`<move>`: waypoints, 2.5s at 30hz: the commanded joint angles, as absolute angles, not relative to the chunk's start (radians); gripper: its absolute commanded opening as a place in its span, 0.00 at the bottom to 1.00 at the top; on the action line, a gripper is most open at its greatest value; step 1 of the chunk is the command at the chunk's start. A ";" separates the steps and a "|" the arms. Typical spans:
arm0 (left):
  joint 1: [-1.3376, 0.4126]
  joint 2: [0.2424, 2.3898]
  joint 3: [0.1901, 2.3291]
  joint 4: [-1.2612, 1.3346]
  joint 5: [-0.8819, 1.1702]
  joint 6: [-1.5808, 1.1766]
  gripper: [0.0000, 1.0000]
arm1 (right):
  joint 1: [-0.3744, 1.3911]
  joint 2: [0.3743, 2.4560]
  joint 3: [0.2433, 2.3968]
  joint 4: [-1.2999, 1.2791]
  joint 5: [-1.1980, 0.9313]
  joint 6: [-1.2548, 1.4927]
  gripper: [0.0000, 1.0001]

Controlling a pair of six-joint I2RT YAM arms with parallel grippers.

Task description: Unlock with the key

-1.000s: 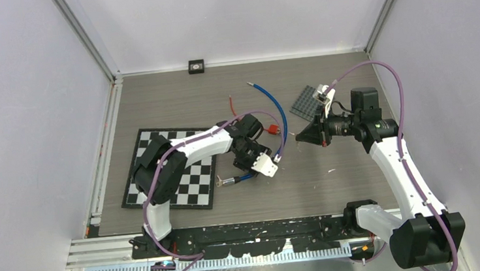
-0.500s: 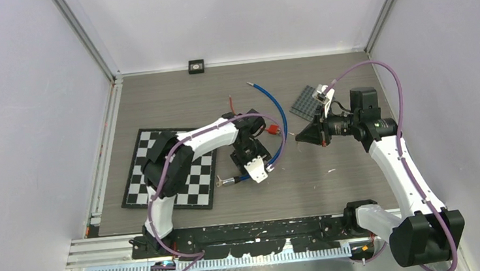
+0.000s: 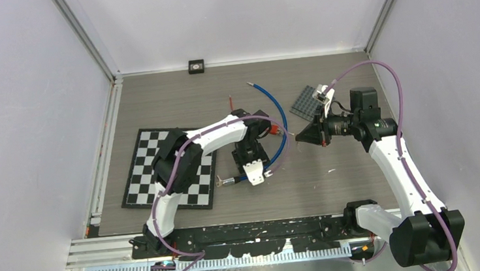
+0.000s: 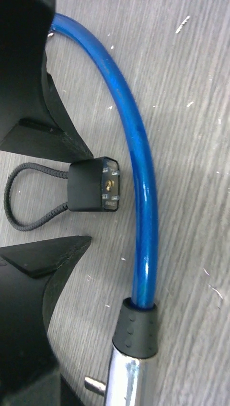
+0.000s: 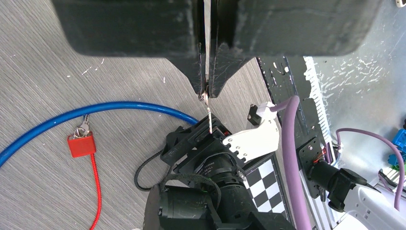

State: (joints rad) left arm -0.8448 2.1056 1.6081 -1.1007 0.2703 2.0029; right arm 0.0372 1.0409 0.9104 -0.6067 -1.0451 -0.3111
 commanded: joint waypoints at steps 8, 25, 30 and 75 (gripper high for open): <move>-0.865 2.106 1.581 -1.127 0.361 1.864 0.58 | 0.034 1.035 0.922 -0.595 -1.066 -0.316 0.00; -0.855 2.075 1.503 -0.964 0.319 1.812 0.28 | 0.035 1.031 0.922 -0.585 -1.070 -0.299 0.01; -0.823 1.943 1.446 -0.806 0.465 1.573 0.11 | 0.032 1.023 0.915 -0.523 -1.078 -0.211 0.01; -0.798 1.332 0.338 1.138 0.470 0.847 0.00 | 0.530 1.310 1.089 -0.652 -0.724 -0.039 0.01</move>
State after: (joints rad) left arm -0.8017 1.3117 0.3473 0.9428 0.4648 0.8806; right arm 0.5156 1.2900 1.0546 -0.7128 -0.7998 -0.1078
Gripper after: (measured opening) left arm 0.393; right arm 0.036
